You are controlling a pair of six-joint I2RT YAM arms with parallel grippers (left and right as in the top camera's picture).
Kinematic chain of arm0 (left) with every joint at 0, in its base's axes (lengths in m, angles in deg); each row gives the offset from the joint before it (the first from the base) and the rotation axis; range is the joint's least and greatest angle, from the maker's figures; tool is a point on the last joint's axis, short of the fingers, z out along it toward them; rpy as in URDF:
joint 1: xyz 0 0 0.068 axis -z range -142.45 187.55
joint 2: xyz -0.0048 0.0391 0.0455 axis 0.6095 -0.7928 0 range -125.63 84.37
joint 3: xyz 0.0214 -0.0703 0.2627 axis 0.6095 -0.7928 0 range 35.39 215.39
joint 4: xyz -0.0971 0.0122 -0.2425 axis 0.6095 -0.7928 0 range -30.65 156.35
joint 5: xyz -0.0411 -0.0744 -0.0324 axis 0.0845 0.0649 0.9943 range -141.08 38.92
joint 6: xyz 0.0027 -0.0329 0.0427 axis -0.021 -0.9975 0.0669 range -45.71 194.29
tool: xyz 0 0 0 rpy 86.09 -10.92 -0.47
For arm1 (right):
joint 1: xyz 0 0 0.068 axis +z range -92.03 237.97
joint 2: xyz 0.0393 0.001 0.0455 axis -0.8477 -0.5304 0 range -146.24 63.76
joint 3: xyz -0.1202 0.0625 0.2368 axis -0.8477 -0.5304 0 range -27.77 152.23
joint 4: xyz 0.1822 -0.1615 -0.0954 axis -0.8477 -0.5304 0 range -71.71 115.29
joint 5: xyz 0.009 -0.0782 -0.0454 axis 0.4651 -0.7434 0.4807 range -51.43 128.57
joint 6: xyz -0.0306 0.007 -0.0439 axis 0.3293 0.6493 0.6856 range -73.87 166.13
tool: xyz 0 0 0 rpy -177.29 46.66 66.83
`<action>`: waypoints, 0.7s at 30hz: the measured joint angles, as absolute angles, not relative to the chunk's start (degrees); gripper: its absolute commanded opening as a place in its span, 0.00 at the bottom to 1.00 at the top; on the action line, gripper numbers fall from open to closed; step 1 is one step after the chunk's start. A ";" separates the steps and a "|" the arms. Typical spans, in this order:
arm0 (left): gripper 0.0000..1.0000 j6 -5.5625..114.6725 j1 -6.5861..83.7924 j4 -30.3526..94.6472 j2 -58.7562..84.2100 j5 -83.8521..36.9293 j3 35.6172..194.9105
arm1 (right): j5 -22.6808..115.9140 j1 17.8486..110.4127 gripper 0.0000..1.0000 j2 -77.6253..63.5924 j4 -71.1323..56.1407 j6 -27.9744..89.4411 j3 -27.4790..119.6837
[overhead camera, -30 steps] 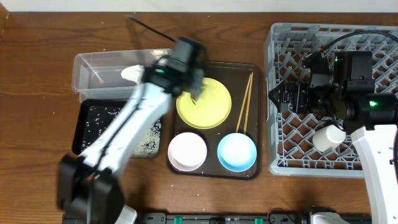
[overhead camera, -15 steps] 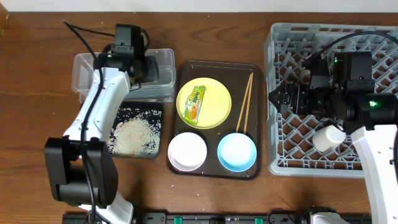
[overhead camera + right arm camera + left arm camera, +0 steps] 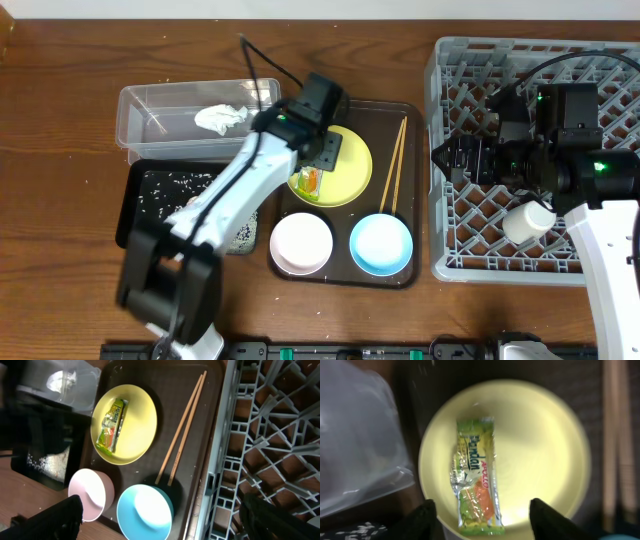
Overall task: Sort waste into correct bins and load items into the dishwasher rack
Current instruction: 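Grasp snack wrapper on yellow plate with left gripper, then drop snack wrapper into clear plastic container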
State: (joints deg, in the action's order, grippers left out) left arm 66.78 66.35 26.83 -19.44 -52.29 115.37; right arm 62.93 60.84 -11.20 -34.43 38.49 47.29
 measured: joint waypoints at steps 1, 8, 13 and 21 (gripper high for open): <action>0.64 66.72 66.46 27.04 -21.42 -52.79 115.24 | 62.93 60.84 0.99 -11.20 -34.43 38.49 47.29; 0.56 66.74 66.92 27.96 -31.70 -53.19 113.97 | 62.93 60.84 0.99 -11.20 -34.46 38.49 47.29; 0.06 66.81 67.47 27.85 -32.00 -53.19 114.19 | 62.91 60.84 0.99 -11.20 -34.43 38.49 47.29; 0.06 66.81 67.40 20.53 -25.93 -53.19 117.17 | 62.93 60.84 0.99 -11.20 -34.43 38.49 47.29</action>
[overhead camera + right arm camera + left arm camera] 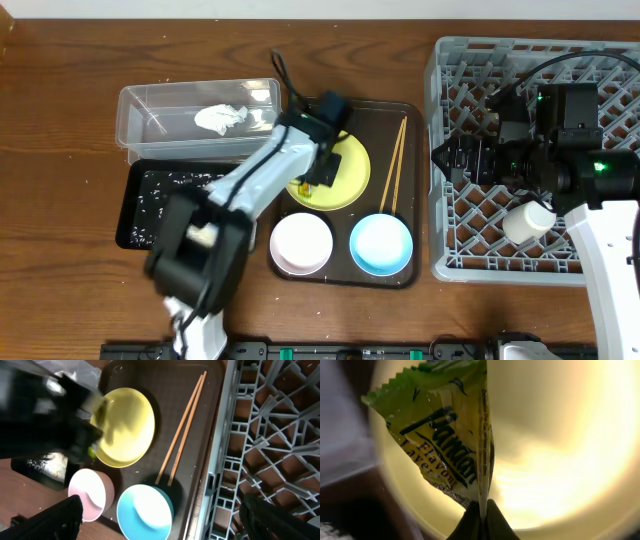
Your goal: Sort waste into correct bins and load items into the dishwasher rack
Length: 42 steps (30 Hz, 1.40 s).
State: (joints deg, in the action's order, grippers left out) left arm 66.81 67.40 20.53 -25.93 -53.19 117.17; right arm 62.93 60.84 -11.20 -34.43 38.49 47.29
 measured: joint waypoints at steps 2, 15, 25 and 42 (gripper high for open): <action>0.06 66.83 66.88 21.14 -20.99 -53.27 118.02 | 62.91 60.84 0.99 -11.20 -34.41 38.49 47.29; 0.67 66.83 49.87 28.66 -16.86 -58.06 121.08 | 62.91 60.84 0.99 -11.20 -33.80 38.49 47.29; 0.68 66.37 58.00 18.06 -8.73 -50.52 120.29 | 62.91 60.84 0.99 -11.22 -33.60 38.49 47.29; 0.67 62.39 71.27 11.70 -5.69 -49.32 120.27 | 62.10 62.07 0.90 -11.22 -33.39 38.51 47.29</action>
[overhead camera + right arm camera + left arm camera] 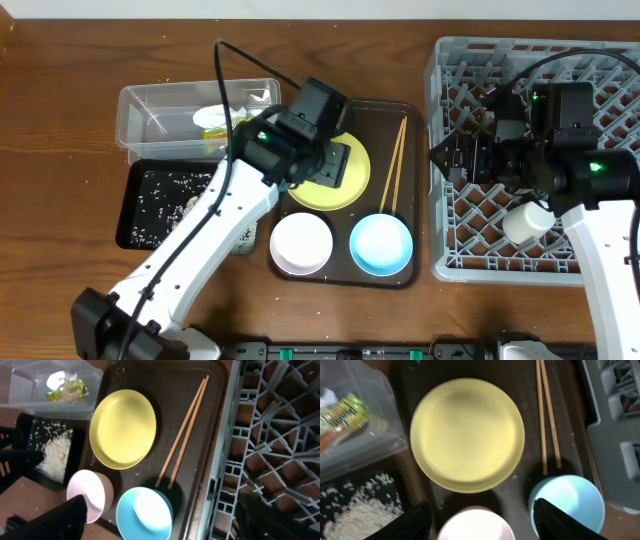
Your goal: Sort waste into correct bins and load items into the dishwasher rack
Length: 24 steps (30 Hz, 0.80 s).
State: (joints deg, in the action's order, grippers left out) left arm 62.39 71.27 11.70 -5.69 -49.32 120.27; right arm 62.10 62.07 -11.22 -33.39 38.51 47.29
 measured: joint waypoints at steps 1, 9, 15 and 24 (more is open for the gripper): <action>0.67 61.91 71.38 11.18 -5.69 -49.27 120.27 | 62.08 62.07 0.88 -11.22 -33.47 38.45 47.29; 0.67 59.42 71.40 11.33 -5.93 -49.76 120.25 | 60.77 63.49 0.91 -11.22 -34.43 38.27 47.29; 0.67 58.70 73.15 12.79 -10.06 -49.78 120.07 | 53.80 63.44 0.99 -11.22 -36.51 32.94 47.29; 0.64 58.59 75.92 16.03 -15.65 -49.76 118.52 | 50.47 63.44 0.99 -11.22 -37.23 30.14 47.29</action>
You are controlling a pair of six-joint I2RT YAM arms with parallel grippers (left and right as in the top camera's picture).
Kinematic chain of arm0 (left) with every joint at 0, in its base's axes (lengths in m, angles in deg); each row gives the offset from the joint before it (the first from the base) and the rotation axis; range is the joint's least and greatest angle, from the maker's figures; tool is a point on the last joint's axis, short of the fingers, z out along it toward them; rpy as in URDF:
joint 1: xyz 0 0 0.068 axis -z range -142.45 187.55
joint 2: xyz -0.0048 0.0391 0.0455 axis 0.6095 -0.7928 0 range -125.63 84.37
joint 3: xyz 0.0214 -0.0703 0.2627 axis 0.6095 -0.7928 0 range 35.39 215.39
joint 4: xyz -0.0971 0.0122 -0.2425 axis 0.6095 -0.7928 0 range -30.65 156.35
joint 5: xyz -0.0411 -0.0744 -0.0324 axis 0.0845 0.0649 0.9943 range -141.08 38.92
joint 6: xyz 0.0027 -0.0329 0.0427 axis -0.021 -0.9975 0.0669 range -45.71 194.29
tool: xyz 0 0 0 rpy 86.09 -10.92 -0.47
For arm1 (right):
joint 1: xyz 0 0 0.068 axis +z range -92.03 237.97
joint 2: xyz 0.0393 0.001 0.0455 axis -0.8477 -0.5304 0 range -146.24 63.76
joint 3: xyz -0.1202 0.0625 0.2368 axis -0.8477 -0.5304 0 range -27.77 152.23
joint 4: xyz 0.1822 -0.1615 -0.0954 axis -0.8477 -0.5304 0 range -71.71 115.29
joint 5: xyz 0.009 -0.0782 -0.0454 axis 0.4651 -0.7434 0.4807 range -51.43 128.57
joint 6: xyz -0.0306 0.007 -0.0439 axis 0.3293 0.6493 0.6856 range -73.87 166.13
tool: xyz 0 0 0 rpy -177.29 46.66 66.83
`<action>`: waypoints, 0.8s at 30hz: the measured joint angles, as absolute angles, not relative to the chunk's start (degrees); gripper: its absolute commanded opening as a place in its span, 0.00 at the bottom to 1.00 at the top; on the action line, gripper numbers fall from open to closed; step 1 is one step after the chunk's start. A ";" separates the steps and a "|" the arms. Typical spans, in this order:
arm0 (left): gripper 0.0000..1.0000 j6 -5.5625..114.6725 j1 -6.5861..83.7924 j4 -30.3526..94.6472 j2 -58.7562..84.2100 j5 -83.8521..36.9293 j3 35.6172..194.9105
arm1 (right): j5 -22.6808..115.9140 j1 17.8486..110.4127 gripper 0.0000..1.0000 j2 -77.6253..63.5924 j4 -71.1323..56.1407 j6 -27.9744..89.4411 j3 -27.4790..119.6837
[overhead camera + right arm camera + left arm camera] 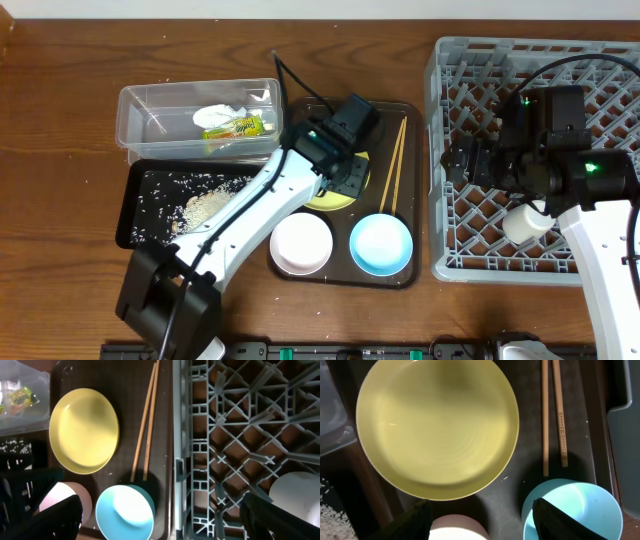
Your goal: Sort waste into correct bins and load items into the dishwasher rack
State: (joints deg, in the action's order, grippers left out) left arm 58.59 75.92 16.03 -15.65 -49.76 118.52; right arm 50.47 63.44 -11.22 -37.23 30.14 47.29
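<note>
The empty yellow plate (437,427) lies on the dark tray (400,275) with a pair of wooden chopsticks (395,165), a pink bowl (301,243) and a blue bowl (381,243). My left gripper (482,517) hangs open just above the plate, holding nothing. A green snack wrapper (238,127) lies in the clear bin (150,100) beside a crumpled tissue (220,112). Over the left part of the grey dishwasher rack (436,200), my right gripper (162,520) is open and empty.
A black tray (150,190) with spilled rice (205,205) sits in front of the clear bin. A white cup (527,220) lies in the rack. Bare wooden table (60,150) stretches to the left.
My left gripper, still open, is now closer to the yellow plate and a little further right. The right wrist has shifted toward the rack. The wrapper stays in the clear bin.
The wrapper first lay on the yellow plate under my open left gripper. Then the gripper was shut on it at the plate. Later the wrapper lay in the clear bin and the gripper was open over the bare plate, where it remains.
</note>
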 measured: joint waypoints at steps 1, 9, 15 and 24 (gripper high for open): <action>0.62 58.50 75.99 15.79 -15.55 -49.76 118.54 | 50.43 63.44 0.99 -11.22 -37.23 30.08 47.29; 0.72 58.52 76.03 9.91 -10.54 -55.42 118.39 | 49.88 63.44 0.99 -11.22 -37.28 29.95 47.29; 0.84 59.13 76.01 9.93 1.94 -63.09 118.37 | 49.56 63.44 0.99 -11.22 -37.30 29.95 47.29; 0.88 59.11 76.01 9.91 13.09 -65.67 118.39 | 49.43 63.44 0.99 -11.22 -37.30 29.95 47.29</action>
